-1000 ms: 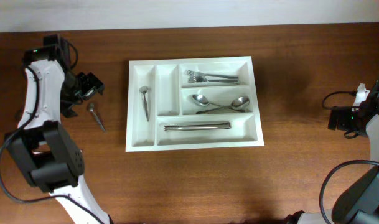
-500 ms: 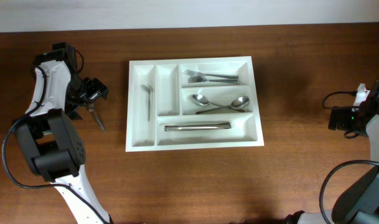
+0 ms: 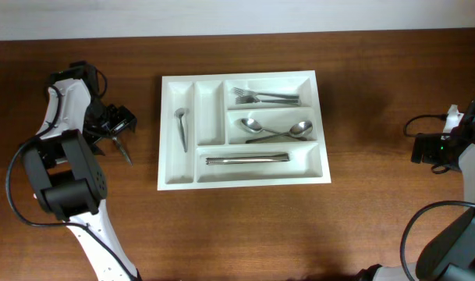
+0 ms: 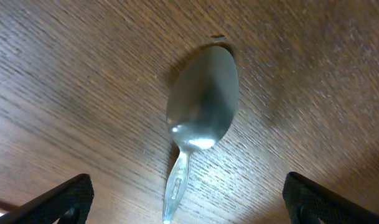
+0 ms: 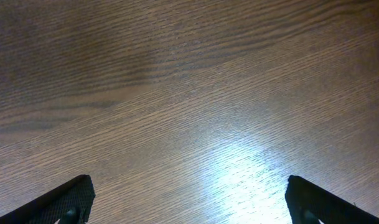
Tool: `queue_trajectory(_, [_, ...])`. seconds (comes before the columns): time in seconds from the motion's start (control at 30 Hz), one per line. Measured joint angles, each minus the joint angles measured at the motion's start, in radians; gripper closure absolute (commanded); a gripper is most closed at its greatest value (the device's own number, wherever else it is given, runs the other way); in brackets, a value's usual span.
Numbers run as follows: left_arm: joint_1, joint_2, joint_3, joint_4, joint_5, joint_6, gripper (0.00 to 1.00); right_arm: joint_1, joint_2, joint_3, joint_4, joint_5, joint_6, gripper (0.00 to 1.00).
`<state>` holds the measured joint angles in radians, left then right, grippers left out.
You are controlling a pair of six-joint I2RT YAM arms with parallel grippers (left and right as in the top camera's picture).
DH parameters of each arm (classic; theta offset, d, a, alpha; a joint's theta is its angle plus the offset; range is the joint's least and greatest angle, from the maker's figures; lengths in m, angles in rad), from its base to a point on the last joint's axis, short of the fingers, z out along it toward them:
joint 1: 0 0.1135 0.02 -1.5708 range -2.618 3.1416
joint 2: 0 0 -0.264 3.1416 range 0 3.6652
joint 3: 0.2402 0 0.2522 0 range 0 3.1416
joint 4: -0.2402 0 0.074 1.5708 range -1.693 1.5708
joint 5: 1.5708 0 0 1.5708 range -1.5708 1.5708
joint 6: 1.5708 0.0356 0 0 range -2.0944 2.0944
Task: Pack container
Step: 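Lower the left gripper onto the second silver spoon and close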
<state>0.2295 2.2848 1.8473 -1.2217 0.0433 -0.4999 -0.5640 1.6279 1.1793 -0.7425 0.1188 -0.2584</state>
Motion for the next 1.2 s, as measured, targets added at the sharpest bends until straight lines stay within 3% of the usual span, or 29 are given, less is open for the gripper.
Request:
queue_trajectory(1.1, [0.0,0.045,0.0,0.041,0.0,0.036,0.01,0.0,0.0,0.0,0.0,0.0,0.0,0.01])
queue_trajectory(1.13, [0.0,0.045,0.0,0.041,0.0,0.036,0.06,0.0,0.0,0.0,0.0,0.0,0.0,0.01])
queue_trajectory(1.2, [0.0,0.045,0.0,0.041,0.001,0.038,0.29,0.0,0.0,0.0,0.0,0.0,0.0,0.01])
